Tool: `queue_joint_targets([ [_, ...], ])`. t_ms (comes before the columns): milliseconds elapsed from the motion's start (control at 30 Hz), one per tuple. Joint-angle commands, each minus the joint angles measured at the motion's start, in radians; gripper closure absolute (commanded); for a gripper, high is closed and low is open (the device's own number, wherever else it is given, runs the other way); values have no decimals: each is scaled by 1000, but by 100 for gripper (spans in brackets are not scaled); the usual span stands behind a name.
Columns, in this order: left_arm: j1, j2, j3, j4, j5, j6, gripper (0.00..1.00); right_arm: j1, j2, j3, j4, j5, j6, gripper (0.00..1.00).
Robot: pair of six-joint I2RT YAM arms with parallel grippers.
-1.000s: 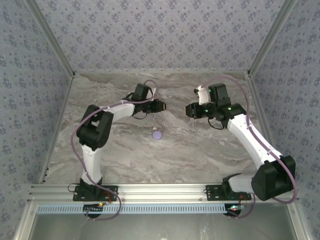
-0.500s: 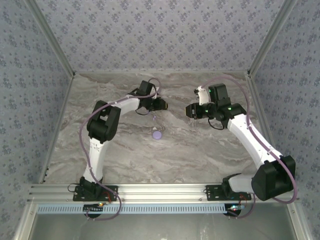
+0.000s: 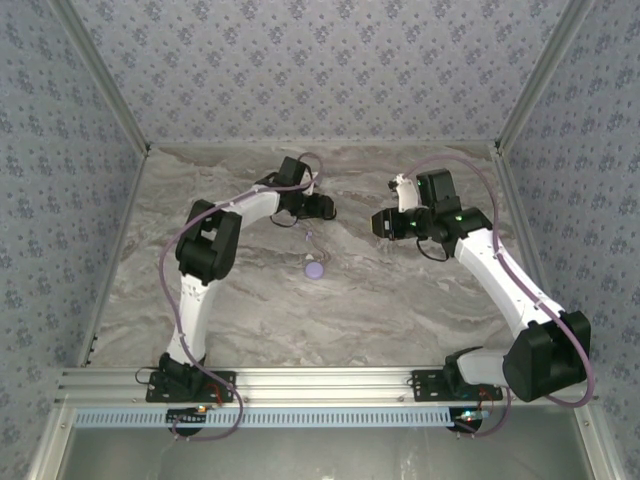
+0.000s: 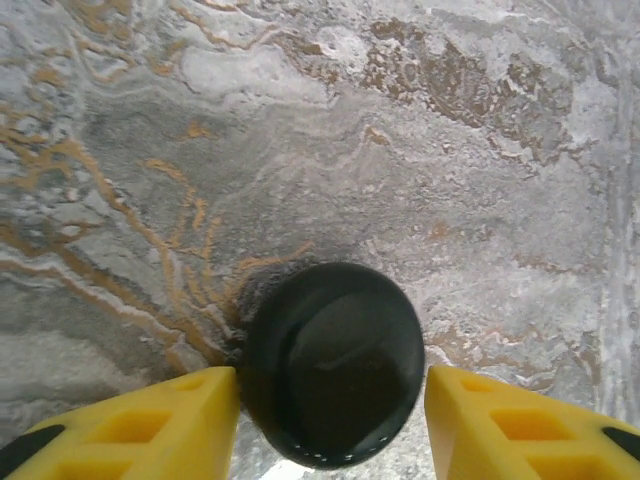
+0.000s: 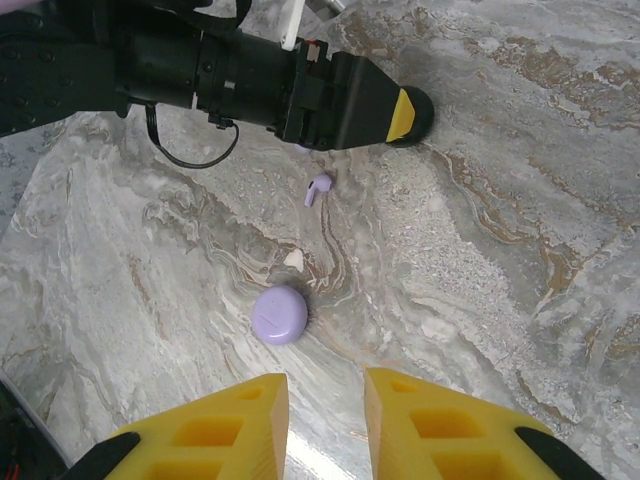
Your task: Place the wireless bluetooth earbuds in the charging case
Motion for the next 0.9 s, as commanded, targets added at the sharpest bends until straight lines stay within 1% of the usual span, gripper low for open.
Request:
queue_joint_targets([
  [0,6,-99,32,-67,-48,60,48,-5,-22,-19,-24,23,-8,69],
  [167,6,-216,-14,-91,-90,100,48,-5,-9,-37,-17,26,-6,66],
  [267,6,-316,-106,-74,-169,72,48,-4,8,-47,-4,25,0,65],
  [433,5,-481,-271,-51,-239,55,48,5,56,-52,25,7,15,64],
  [567,4,-579,-380,-78,-229,62,48,28,106,-54,47,12,28,64],
  [700,4,-669,-521,-57,-219,26,47,65,176,-52,80,10,51,63],
  [867,-2,-719,-653,-15,-195,-24,48,136,283,-30,117,29,81,62],
])
